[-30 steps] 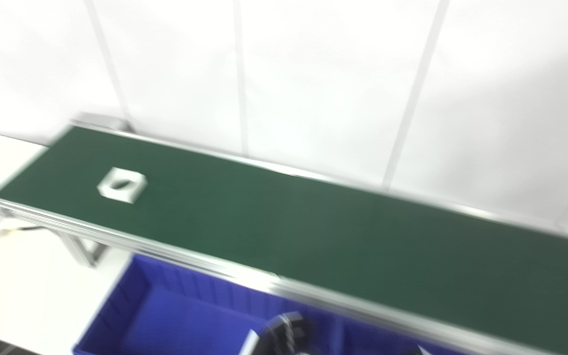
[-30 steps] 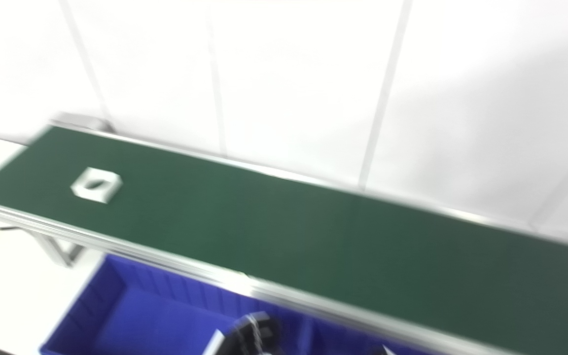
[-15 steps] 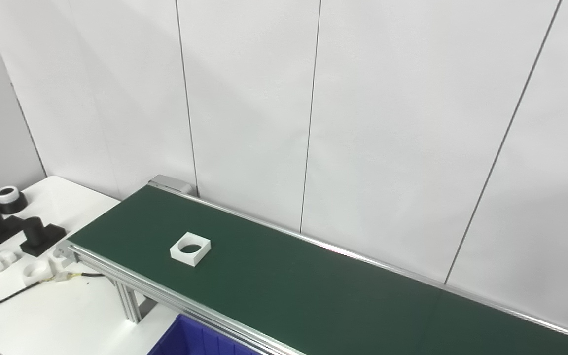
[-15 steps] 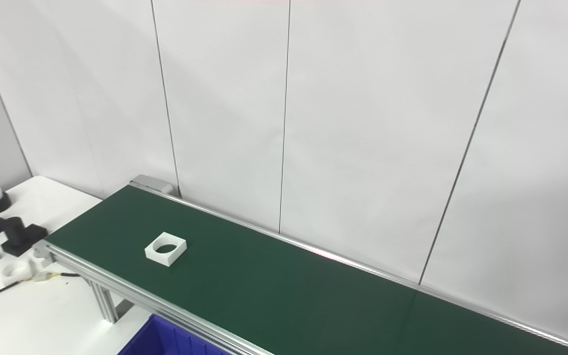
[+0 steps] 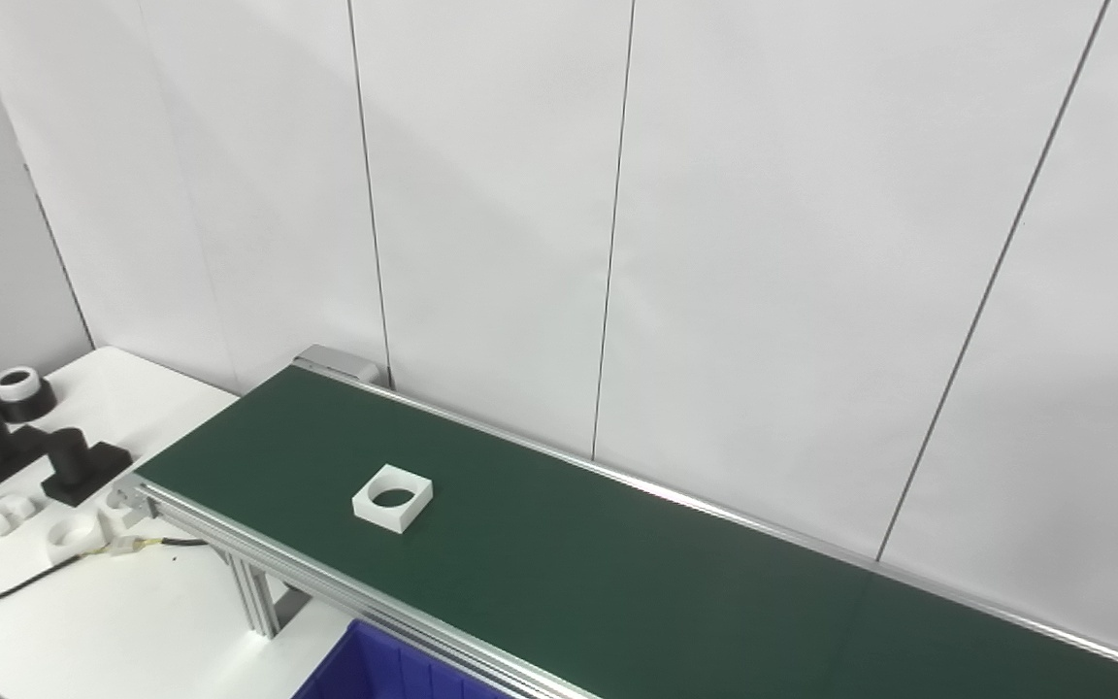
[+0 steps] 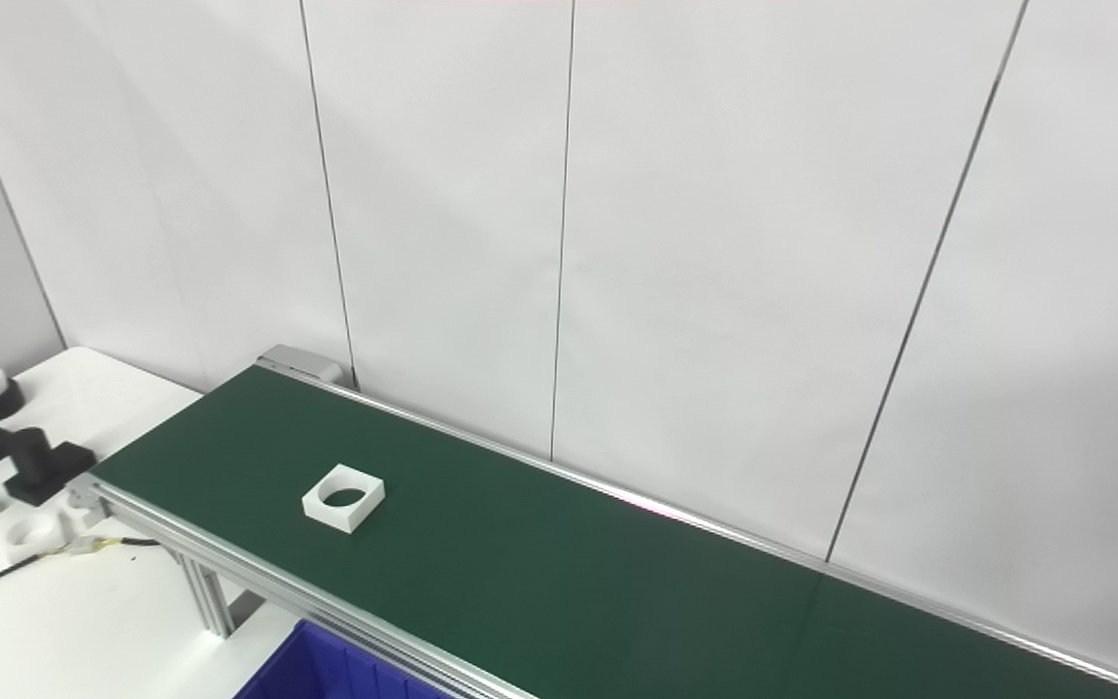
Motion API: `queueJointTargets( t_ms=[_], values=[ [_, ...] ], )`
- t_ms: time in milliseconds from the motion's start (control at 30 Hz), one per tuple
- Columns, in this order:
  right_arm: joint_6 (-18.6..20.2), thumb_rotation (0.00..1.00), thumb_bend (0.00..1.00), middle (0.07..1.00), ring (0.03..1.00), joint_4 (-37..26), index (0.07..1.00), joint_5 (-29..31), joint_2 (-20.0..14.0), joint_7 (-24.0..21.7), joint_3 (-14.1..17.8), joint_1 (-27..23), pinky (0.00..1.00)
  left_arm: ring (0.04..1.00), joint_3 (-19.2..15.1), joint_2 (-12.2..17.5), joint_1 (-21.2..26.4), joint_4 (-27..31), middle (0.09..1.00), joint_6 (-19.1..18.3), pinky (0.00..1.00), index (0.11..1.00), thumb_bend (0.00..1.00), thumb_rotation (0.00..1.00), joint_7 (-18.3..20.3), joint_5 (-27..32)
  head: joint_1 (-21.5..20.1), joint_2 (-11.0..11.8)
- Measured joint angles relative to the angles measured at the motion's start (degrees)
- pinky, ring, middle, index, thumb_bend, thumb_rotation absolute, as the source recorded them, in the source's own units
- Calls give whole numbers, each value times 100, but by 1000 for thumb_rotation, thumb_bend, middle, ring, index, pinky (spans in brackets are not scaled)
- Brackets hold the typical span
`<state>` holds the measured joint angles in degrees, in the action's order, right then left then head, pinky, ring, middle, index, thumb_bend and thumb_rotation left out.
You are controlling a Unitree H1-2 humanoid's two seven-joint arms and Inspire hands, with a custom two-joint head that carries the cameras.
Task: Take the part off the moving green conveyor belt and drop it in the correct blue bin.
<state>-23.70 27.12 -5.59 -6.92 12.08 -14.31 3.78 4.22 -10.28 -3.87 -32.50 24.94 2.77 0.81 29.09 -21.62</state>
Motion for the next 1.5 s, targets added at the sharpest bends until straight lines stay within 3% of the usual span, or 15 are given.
queueJointTargets(
  t_ms=[600, 933, 1500],
  values=[
    [0, 119, 459, 781, 717, -20, 790, -77, -5, 63, -28, 4, 548, 671, 7, 0, -26, 169, 695, 0, 660, 654, 820, 0, -27, 10, -220, -167],
    [0, 4, 477, 775, 721, -97, 792, -78, -16, 64, -26, 2, 574, 692, 14, 0, -30, 186, 719, 0, 690, 666, 783, 0, -43, 2, -360, -299],
    [0, 23, 508, 772, 722, -269, 781, -170, -51, 73, -2, 15, 588, 696, 21, 0, -63, 384, 723, 0, 696, 671, 758, 0, -36, 6, -475, -571]
  ],
)
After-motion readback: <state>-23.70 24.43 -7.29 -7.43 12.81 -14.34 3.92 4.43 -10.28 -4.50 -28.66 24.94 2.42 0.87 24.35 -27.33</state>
